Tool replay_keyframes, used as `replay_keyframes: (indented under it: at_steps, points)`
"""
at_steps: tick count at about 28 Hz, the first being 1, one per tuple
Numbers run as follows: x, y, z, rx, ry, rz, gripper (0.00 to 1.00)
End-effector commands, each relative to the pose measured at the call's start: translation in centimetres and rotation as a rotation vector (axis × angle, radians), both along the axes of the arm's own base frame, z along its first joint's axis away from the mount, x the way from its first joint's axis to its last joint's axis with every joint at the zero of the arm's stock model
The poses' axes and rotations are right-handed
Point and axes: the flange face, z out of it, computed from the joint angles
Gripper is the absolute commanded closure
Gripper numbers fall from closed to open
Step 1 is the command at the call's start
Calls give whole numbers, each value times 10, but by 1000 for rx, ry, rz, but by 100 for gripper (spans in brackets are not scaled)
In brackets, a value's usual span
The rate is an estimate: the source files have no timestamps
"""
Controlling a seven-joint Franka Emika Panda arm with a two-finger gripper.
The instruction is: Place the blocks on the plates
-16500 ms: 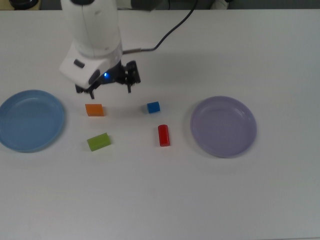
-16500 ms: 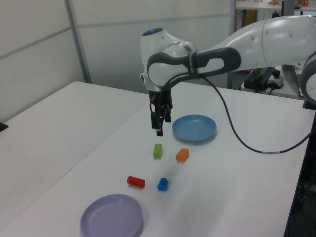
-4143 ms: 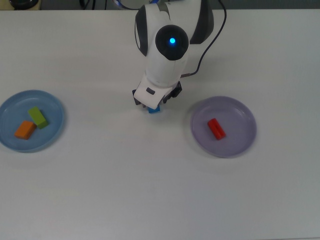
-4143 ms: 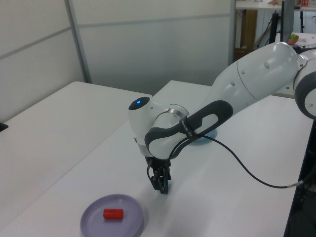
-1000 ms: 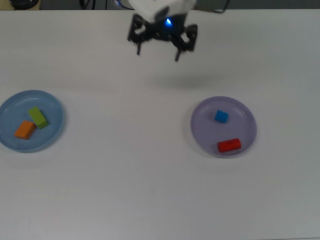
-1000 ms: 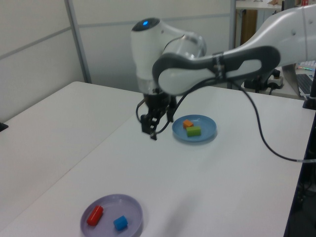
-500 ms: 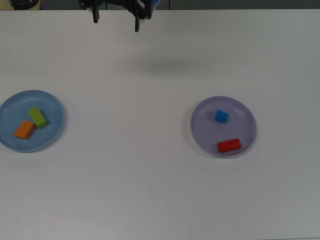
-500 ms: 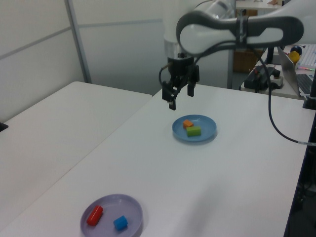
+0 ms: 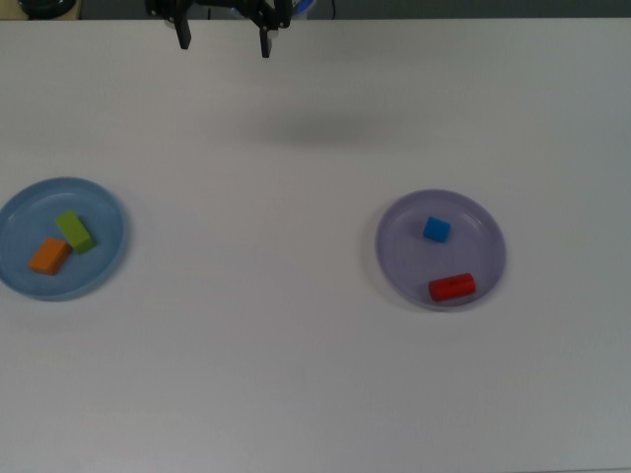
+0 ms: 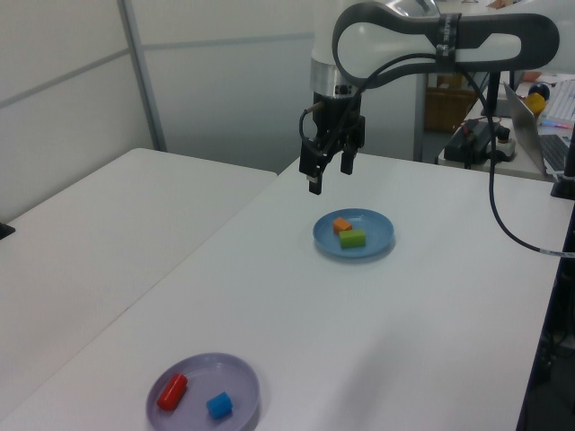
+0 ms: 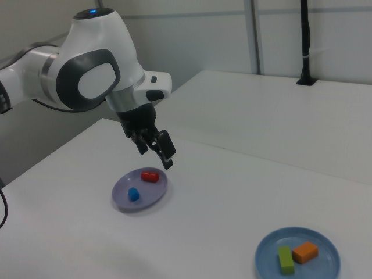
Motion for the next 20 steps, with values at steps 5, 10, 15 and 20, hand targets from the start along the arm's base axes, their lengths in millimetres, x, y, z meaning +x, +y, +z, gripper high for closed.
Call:
replay_keyframes:
  at_steps: [5,10,15,20]
  points:
    - [3,13,-11,8,-2,24,0]
    - [4,17,-17,6,18,32,0]
    - [8,20,-24,5,32,39,0]
    - [8,19,-24,4,39,54,0]
